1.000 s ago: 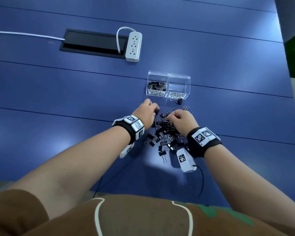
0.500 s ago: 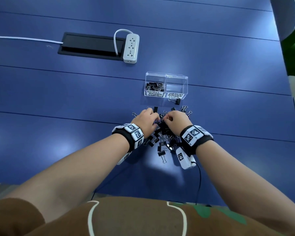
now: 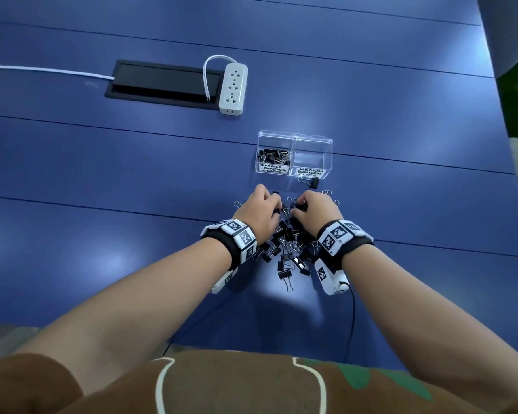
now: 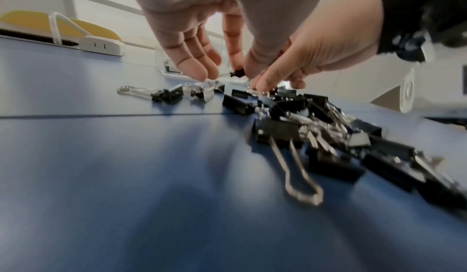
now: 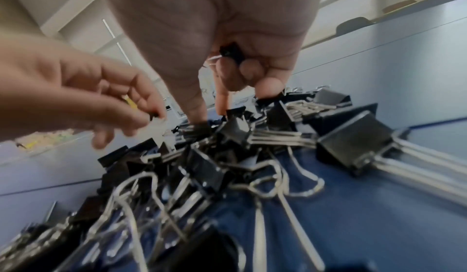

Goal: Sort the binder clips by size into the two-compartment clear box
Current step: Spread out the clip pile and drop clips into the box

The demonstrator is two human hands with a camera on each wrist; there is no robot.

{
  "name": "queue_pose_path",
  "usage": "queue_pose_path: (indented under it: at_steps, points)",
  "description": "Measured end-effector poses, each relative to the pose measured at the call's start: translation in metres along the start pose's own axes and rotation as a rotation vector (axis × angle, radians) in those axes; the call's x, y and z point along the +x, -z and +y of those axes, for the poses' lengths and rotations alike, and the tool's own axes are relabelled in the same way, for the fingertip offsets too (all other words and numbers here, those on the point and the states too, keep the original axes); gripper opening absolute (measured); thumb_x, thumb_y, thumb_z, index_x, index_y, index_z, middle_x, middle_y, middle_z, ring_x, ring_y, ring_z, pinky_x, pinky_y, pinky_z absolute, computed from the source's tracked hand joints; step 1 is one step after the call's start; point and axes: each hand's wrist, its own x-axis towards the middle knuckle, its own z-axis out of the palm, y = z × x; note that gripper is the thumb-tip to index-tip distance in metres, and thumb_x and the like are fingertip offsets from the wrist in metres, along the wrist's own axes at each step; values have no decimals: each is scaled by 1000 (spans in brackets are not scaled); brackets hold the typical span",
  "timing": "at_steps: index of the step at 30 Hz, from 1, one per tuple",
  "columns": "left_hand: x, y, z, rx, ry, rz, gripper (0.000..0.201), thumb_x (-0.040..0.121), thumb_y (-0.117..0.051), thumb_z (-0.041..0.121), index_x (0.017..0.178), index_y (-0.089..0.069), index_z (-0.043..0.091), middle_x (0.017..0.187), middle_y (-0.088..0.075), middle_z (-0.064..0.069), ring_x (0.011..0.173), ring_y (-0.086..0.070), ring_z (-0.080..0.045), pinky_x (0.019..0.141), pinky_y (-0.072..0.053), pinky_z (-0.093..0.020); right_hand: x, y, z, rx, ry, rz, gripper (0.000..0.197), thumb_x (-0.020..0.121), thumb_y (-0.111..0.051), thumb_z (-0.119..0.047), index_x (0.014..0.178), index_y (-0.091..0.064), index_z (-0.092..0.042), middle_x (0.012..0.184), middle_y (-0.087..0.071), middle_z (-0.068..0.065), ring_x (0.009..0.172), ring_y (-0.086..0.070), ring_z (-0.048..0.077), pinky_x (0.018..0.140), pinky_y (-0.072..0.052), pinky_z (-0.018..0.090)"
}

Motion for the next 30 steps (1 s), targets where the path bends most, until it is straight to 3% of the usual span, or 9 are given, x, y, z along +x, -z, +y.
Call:
queue_pose_path:
  at_steps: [4,7,11,14,17,21,23,25,30]
  points:
    - [14,15,5,-161,1,121,12,90,-51,12,100,-55,7,112,-44,-9,82,-53,-25,84,-53,-39,3,-7,-6,19,-13,-13,26,84,-63,-30,103,-60,-14,105,-66,8,102,-59,28,88,-50,39]
    - [30,32,11,-215,2,164,14,91,-48,8,103,-53,4,115,-46,-9,71,-46,-17,81,-52,-39,6,-7,-6,123,-75,-30,13,84,-63,-26,84,-56,-15,85,-63,4,89,-63,28,76,-48,32]
    - [59,55,16,-222,26,205,17,92,-46,7,107,-54,4,117,-49,-11,85,-54,-23,85,-50,-38,7,-1,-8,155,-37,-49,22,88,-54,-17,66,-49,-13,70,-57,7,71,-60,31,70,-51,37]
    - [77,68,14,-189,62,180,20,92,-46,6,109,-55,5,118,-50,-13,100,-57,-27,90,-48,-36,7,5,-8,191,10,-48,21,91,-50,-15,70,-48,-10,65,-52,6,60,-48,25,66,-50,41]
    - [82,70,9,-159,72,133,23,90,-47,5,112,-55,8,121,-51,-11,97,-58,-26,91,-48,-34,15,17,-12,277,4,50,13,90,-50,-19,79,-51,-13,67,-51,-6,59,-47,13,56,-41,26]
    - [65,58,4,-157,41,130,24,88,-49,4,109,-57,12,116,-52,-8,94,-57,-24,87,-51,-38,39,42,-31,273,45,138,6,87,-52,-18,86,-54,-13,77,-55,-2,67,-49,14,62,-39,26]
    - [52,47,3,-146,21,109,22,86,-50,3,105,-58,10,112,-53,-10,94,-56,-26,85,-51,-38,54,49,-43,241,76,135,2,85,-53,-15,84,-54,-16,79,-56,-2,70,-52,17,65,-45,28]
    - [37,36,2,-125,2,58,21,84,-49,2,100,-61,9,110,-55,-12,94,-57,-28,85,-50,-36,67,54,-54,209,114,133,8,83,-53,-11,88,-58,-15,84,-60,1,81,-57,21,78,-49,31]
    - [12,16,4,-7,-29,-187,21,88,-50,6,102,-66,8,108,-57,-11,95,-60,-27,86,-51,-37,76,58,-60,111,181,131,35,86,-60,-22,117,-57,-7,116,-60,11,106,-56,26,93,-41,29]
